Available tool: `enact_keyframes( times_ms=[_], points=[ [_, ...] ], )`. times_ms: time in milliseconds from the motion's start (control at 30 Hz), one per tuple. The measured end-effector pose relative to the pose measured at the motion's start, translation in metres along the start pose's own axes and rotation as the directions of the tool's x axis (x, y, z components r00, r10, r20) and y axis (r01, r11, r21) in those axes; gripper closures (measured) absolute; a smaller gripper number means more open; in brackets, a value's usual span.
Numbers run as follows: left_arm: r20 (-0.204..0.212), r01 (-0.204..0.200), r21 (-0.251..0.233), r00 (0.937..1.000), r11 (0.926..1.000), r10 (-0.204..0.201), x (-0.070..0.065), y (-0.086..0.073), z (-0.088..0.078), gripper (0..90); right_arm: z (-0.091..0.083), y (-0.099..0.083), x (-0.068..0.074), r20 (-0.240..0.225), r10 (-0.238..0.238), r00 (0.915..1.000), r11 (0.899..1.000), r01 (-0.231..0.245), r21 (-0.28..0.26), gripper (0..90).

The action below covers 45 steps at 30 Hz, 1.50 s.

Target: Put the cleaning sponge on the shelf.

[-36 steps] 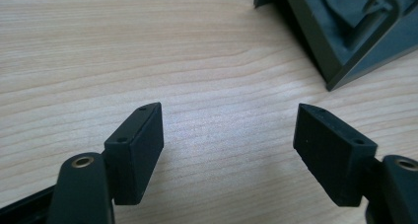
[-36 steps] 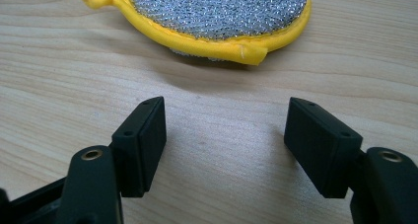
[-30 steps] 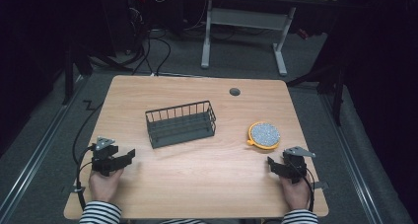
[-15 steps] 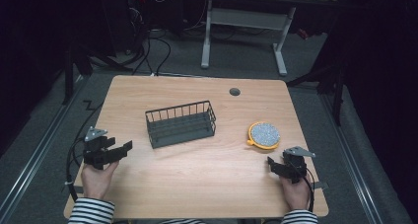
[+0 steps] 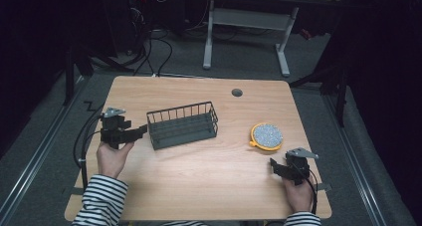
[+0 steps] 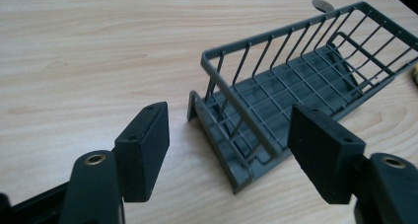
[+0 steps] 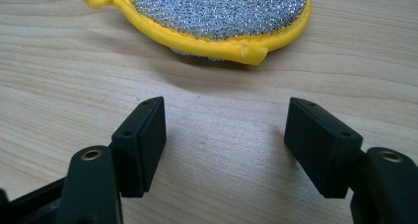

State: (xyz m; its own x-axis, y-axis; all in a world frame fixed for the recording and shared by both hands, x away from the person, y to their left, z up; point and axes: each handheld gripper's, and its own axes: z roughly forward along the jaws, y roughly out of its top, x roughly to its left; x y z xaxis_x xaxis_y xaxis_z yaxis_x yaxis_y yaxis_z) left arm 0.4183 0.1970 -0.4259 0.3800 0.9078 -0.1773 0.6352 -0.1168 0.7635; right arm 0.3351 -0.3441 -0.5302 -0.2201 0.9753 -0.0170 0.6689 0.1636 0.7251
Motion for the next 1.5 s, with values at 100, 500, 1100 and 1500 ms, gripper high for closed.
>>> enact_keyframes(
  times_ms=[100, 500, 1100, 1500],
  points=[
    [0.002, -0.003, 0.001, 1.0, 1.0, 0.003, -0.002, 0.006, 0.005, 35.6, 0.0, 0.0, 0.0, 0.0, 0.001, 1.0, 1.0, -0.001, 0.0, 32.5],
    [-0.043, -0.022, 0.071, 0.9988, 0.9972, 0.025, -0.004, 0.022, 0.04, 41.5, 0.0, 0.0, 0.0, -0.003, 0.0, 1.0, 1.0, 0.0, 0.0, 32.5],
    [-0.038, -0.026, 0.071, 0.9988, 0.9971, 0.029, -0.009, 0.011, 0.053, 57.7, 0.0, 0.0, 0.0, -0.003, -0.001, 1.0, 1.0, 0.001, -0.001, 32.5],
    [-0.041, -0.029, 0.058, 0.9987, 0.9979, 0.031, -0.019, 0.011, 0.057, 63.2, 0.0, 0.0, 0.0, -0.002, 0.001, 1.0, 1.0, -0.001, 0.001, 32.5]
  ],
)
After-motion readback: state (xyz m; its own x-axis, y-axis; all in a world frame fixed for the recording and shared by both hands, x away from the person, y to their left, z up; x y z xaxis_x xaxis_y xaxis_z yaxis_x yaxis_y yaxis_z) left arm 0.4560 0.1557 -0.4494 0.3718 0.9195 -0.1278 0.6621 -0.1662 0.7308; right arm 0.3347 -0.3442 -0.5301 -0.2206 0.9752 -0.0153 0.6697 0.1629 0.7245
